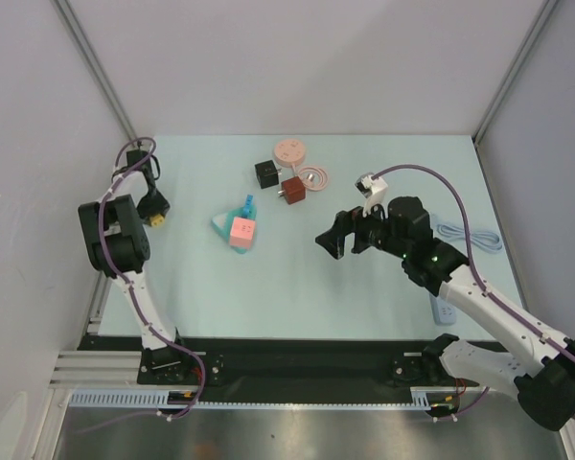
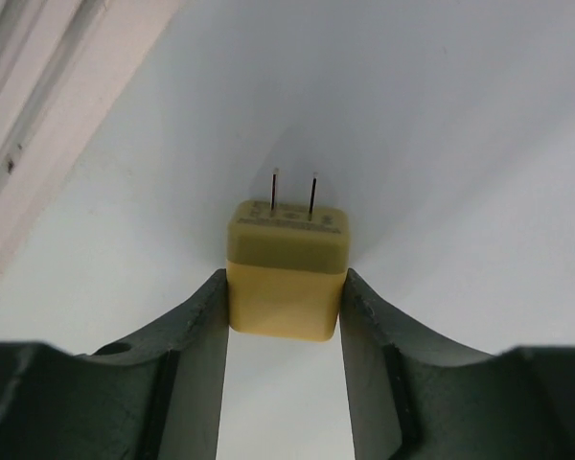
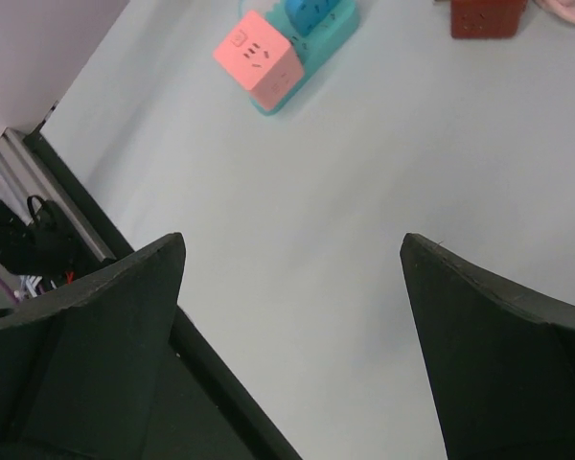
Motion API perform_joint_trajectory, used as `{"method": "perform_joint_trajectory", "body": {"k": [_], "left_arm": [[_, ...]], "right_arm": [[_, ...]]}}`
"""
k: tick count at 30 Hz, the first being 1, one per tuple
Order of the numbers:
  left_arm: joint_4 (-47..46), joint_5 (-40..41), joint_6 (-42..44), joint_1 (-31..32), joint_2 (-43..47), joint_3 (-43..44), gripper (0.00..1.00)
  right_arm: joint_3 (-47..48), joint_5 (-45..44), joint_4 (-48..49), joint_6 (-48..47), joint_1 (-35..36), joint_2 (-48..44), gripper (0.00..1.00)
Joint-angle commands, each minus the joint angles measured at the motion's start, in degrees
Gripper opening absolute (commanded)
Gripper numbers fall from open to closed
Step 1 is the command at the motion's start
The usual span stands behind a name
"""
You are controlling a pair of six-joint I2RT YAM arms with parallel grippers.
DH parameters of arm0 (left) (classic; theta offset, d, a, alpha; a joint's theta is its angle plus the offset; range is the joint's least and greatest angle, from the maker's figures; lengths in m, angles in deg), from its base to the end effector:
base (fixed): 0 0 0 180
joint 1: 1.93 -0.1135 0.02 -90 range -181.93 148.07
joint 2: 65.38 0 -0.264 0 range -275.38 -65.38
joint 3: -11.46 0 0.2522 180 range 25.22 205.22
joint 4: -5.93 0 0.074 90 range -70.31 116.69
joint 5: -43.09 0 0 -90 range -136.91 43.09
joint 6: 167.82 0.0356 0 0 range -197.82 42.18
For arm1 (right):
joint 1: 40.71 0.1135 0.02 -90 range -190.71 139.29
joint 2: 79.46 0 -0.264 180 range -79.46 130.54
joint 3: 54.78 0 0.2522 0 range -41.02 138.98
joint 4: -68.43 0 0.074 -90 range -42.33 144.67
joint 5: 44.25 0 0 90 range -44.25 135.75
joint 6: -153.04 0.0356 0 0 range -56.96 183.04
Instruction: Insert the plug
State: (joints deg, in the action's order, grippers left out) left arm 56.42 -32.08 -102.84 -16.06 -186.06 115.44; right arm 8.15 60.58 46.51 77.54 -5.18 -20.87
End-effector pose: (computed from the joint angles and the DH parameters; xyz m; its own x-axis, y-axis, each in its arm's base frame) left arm 0.4228 0.1158 0.1681 -0.6695 -0.5901 -0.4511 -0.6791 0.7323 0.0498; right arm 0.1878 0.1453 0.3252 -0.4283 -0.0085 -0.9036 -0.6746 0.6683 0.3135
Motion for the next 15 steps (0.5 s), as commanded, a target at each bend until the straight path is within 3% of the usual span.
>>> {"method": "perform_joint_trajectory", "body": {"k": [1,7,8,13,15], "left_arm": [[-0.9,-5.5,-1.0,-0.5,8.0,-2.2,0.0],[-5.2,-13.8,-7.6,0.9,30.4,-10.5,0.0],[-6.2,-19.4,-8.5,1.4,32.9,-12.2,0.0],[-11.8,-28.4,-17.6,10.8,47.6,-16.3,0.0],[-13.7,-29.4,-22.4,14.2,50.4,-18.7,0.0]], "right_arm": [[2.0,-3.8,1.7,4.5,-1.2,2.1,1.0],[5.9,-10.8,1.0,9.6,0.1,4.4,1.0],[5.3,-11.7,2.5,11.0,0.3,4.1,1.0],[-0.5,-19.6,23.1,12.5,6.6,4.0,0.9],[-0.3,-22.2,26.9,10.6,8.8,5.8,0.82]]}}
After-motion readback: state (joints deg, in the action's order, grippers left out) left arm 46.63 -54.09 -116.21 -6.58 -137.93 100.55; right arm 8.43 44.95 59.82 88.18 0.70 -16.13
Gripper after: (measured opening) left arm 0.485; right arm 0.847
